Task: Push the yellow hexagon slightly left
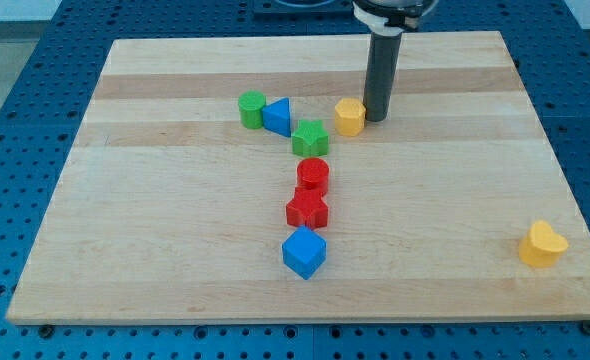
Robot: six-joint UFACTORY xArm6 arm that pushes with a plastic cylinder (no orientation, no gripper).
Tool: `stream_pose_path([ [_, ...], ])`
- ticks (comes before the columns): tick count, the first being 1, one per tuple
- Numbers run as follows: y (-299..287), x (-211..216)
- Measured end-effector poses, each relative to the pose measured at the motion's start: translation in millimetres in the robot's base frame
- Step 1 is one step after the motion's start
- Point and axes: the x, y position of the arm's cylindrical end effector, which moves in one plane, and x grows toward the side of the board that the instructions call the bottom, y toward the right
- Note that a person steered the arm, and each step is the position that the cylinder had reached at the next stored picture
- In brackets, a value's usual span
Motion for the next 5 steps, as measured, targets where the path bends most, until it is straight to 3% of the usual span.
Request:
stream_pose_path([
  [5, -14, 2],
])
